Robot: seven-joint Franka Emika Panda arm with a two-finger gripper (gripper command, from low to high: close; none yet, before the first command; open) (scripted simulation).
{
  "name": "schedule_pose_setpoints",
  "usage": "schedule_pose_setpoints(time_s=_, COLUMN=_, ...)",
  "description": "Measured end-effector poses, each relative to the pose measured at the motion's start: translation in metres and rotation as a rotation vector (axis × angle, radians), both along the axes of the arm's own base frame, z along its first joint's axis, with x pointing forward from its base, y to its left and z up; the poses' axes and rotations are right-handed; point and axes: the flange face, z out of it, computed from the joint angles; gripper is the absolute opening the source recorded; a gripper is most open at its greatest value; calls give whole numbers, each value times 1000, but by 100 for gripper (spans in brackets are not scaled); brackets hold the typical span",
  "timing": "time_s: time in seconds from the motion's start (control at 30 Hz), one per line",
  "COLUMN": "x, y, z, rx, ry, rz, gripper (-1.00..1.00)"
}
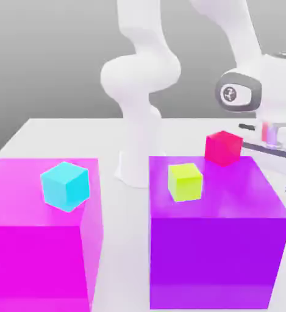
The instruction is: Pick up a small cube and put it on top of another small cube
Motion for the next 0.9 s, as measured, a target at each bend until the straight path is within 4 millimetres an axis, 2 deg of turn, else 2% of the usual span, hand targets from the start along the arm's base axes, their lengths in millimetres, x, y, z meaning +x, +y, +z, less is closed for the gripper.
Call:
schedule_pose_setpoints(time_s=0.07, x=-2, y=-19, z=-13, rx=-18, ry=18, rz=-30, gripper=0)
schedule_pose_setpoints(time_s=0.1, x=-2, y=-21, z=-20, rx=-20, ry=21, rz=-36, gripper=0)
schedule_pose_setpoints(time_s=0.33, x=-6, y=-22, z=-72, rx=-23, ry=24, rz=-33, gripper=0)
schedule_pose_setpoints(time_s=0.37, x=-6, y=-23, z=-78, rx=-24, ry=25, rz=-32, gripper=-100)
schedule_pose_setpoints(time_s=0.57, x=-6, y=-24, z=-81, rx=-27, ry=26, rz=-31, gripper=-100)
schedule_pose_setpoints(time_s=0.67, x=-5, y=-22, z=-66, rx=-24, ry=25, rz=-33, gripper=-100)
schedule_pose_setpoints(time_s=0.9, x=-4, y=-18, z=-14, rx=-23, ry=18, rz=-34, gripper=-100)
